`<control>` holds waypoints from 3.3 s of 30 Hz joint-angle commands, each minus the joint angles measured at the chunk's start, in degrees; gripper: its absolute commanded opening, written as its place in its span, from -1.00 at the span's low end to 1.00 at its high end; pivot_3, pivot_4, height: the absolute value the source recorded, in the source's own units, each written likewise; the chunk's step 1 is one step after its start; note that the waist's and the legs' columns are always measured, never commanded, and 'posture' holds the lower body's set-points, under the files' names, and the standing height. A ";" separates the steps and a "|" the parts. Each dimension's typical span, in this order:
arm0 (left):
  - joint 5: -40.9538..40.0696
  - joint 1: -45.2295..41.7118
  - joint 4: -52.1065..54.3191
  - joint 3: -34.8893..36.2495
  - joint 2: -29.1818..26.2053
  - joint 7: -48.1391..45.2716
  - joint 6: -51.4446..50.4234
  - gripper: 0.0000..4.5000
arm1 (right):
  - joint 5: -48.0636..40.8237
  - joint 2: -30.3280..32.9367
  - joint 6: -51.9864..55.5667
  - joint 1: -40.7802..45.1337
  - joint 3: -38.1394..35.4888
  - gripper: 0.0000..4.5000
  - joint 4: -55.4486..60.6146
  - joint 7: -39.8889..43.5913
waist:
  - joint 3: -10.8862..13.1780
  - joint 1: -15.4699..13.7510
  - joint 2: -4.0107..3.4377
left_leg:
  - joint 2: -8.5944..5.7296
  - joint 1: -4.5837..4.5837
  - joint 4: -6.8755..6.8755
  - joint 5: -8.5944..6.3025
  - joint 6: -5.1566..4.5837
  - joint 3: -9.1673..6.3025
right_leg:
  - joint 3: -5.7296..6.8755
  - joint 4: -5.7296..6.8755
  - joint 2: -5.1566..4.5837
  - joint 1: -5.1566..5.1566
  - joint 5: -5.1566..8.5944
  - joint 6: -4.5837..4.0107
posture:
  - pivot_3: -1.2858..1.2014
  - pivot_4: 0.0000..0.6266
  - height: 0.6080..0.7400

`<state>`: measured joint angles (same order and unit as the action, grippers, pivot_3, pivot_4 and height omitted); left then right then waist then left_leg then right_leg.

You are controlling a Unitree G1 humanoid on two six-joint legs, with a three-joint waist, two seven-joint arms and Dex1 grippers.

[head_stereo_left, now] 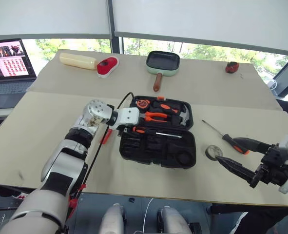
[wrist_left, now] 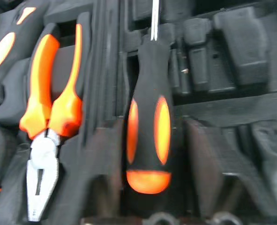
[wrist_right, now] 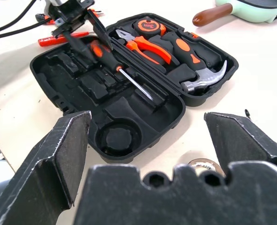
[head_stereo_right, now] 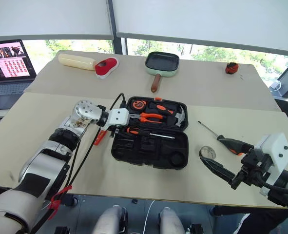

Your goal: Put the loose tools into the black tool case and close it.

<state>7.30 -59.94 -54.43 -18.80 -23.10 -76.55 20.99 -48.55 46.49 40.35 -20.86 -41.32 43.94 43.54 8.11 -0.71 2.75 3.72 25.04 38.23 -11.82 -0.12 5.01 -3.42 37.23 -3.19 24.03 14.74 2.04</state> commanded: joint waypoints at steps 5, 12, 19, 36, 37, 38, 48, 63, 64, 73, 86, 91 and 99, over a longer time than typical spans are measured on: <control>-4.42 -4.42 2.95 4.15 -0.25 -3.27 -3.31 0.98 | -1.34 -0.09 -1.08 0.47 -0.42 1.00 1.98 -0.81 | 0.00 0.06 0.00 | 0.00 0.02 0.01 0.00 0.00 -0.02 | 0.01 0.00 0.00 0.01 0.00 0.00 | 0.03 -0.52 1.00; -2.43 -3.72 1.41 2.81 2.67 -1.88 -1.87 0.13 | -0.94 0.14 -1.12 1.62 1.06 1.00 1.63 -1.37 | 0.00 0.02 0.00 | -0.01 0.03 0.04 0.00 0.00 -0.03 | 0.02 0.00 0.00 -0.01 0.00 0.00 | 0.03 -0.52 1.00; -2.05 -2.33 1.48 1.81 4.21 -2.21 -1.55 -0.98 | -0.63 -0.09 -1.05 1.77 1.60 1.00 1.52 -1.86 | 0.00 0.09 0.00 | -0.01 0.03 0.04 0.00 0.00 -0.05 | 0.02 0.01 0.01 0.00 0.00 0.00 | 0.03 -0.52 1.00; 2.63 -3.21 -2.51 -0.87 6.22 2.50 0.63 -0.98 | -1.04 -0.49 -0.91 2.37 3.08 1.00 2.04 -4.16 | 0.00 -0.07 0.00 | -0.03 0.04 0.12 0.01 -0.02 -0.10 | 0.03 0.02 0.00 -0.07 -0.01 0.02 | 0.03 -0.52 1.00; 1.84 -3.36 -2.14 -0.43 6.22 1.41 0.18 -0.98 | -1.22 -0.52 -0.87 2.15 2.83 1.00 2.23 -4.18 | 0.00 -0.06 0.00 | -0.03 0.04 0.15 0.01 -0.02 -0.10 | 0.03 0.03 0.00 -0.07 -0.02 0.03 | 0.03 -0.52 1.00; 0.23 -3.49 -1.19 0.36 6.15 -0.76 -0.93 -0.98 | -1.46 -0.51 -0.77 1.94 2.50 1.00 2.39 -4.19 | 0.00 -0.06 0.00 | -0.03 0.04 0.17 0.01 -0.03 -0.10 | 0.03 0.04 0.00 -0.08 -0.02 0.03 | 0.03 -0.52 1.00; -1.91 -5.33 -0.64 2.21 6.49 -1.38 -3.38 -0.98 | -1.53 -0.51 -1.12 0.91 1.74 1.00 2.58 -4.00 | 0.00 0.06 0.00 | -0.03 0.05 0.19 0.02 -0.04 -0.12 | 0.02 0.08 0.01 -0.06 -0.03 0.04 | 0.03 -0.52 1.00; 9.26 -2.53 -7.95 -5.32 7.82 7.98 4.83 -0.98 | -1.31 -0.68 -0.66 1.52 2.91 1.00 2.88 -4.77 | -0.01 -0.18 -0.01 | -0.05 0.00 0.45 -0.01 -0.10 -0.19 | 0.04 0.07 0.00 -0.33 -0.06 0.10 | 0.03 -0.52 1.00; 9.46 -2.66 -8.43 -5.31 7.77 8.38 4.67 -0.98 | -1.02 -0.86 -0.75 1.19 3.00 1.00 2.95 -4.86 | -0.01 -0.17 -0.01 | -0.05 -0.08 0.48 -0.03 -0.12 -0.19 | 0.05 0.07 0.00 -0.42 -0.06 0.10 | 0.03 -0.52 1.00; -7.60 -3.67 1.69 7.11 3.78 -5.64 -13.29 -0.65 | 5.51 -3.00 -1.21 -5.34 -1.52 1.00 1.23 -7.68 | 0.01 0.38 -0.05 | -0.01 -0.42 0.49 -0.09 -0.21 -0.20 | 0.09 -0.03 0.01 -0.79 -0.05 0.12 | 0.03 -0.52 1.00; -42.45 22.49 67.15 13.55 -25.96 -15.46 -63.02 0.97 | 18.05 5.65 -10.37 -0.93 -1.38 1.00 -25.65 2.31 | 0.10 1.49 -0.63 | 0.03 -0.76 0.41 -0.15 -0.29 -0.09 | -0.01 -0.05 -0.07 -0.98 0.09 0.09 | 0.03 -0.52 1.00; -42.92 25.31 70.52 14.36 -25.74 -11.18 -62.87 0.97 | 22.14 9.89 -14.21 12.06 10.17 1.00 -41.32 7.46 | 0.12 1.02 -0.63 | 0.00 -0.79 0.46 -0.10 -0.36 -0.03 | -0.04 -0.06 -0.07 -1.01 0.24 -0.13 | 0.03 -0.52 1.00; -43.71 26.97 74.69 16.32 -26.32 -5.56 -62.65 0.97 | 31.38 10.69 -15.03 32.14 28.20 1.00 -64.10 12.07 | 0.24 1.43 -0.84 | -0.04 -0.69 0.37 -0.11 -0.39 0.02 | -0.11 -0.09 -0.05 -0.86 0.08 0.12 | 0.03 -0.52 1.00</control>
<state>-35.47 -32.82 18.32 -4.47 -48.39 -82.99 -42.24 -18.69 56.73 25.77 8.96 -13.29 -17.98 56.12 8.35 0.72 1.91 3.67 24.35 38.59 -11.92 -0.50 5.03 -3.56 37.14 -3.24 23.17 14.82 2.17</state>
